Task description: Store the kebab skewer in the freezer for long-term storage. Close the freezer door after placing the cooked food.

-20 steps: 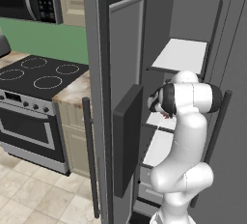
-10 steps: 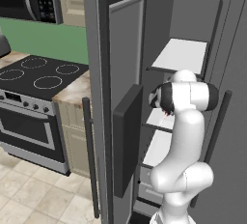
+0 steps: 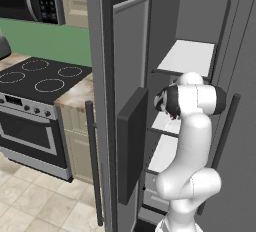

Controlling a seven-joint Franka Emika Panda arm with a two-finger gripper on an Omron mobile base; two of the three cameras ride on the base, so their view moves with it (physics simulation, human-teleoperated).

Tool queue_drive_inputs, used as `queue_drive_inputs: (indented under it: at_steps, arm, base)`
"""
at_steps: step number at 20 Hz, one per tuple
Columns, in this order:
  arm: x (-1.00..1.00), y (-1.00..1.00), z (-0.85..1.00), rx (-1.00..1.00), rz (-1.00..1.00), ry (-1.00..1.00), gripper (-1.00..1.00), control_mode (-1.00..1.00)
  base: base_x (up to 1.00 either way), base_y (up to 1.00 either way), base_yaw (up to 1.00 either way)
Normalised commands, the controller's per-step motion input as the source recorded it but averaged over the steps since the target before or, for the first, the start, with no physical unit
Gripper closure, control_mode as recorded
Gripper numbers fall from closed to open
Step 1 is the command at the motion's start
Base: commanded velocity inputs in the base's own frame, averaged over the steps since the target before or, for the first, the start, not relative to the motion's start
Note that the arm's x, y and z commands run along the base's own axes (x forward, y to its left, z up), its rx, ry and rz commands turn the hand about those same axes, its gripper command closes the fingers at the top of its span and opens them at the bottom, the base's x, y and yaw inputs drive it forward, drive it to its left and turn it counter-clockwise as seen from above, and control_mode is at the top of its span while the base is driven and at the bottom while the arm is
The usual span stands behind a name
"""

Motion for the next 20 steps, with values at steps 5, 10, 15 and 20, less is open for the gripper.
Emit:
queue_drive_inputs:
  at_steps: [5,10,15,20]
  arm:
    - [0.00,0.01,0.00,0.00,0.00,0.00,-1.00,-1.00]
    - [-0.11,0.02,0.00,0.00,0.00,0.00,-1.00,-1.00]
    - [-0.27,0.17,0.00,-0.04,0.00,0.00,-1.00,-1.00]
    - [-0.35,0.22,0.00,-0.02,0.00,0.00,-1.00,-1.00]
  base:
    - [0.00,0.00,0.00]
    - [0.00,0.00,0.00]
    - [0.00,0.00,0.00]
    - [0.00,0.00,0.00]
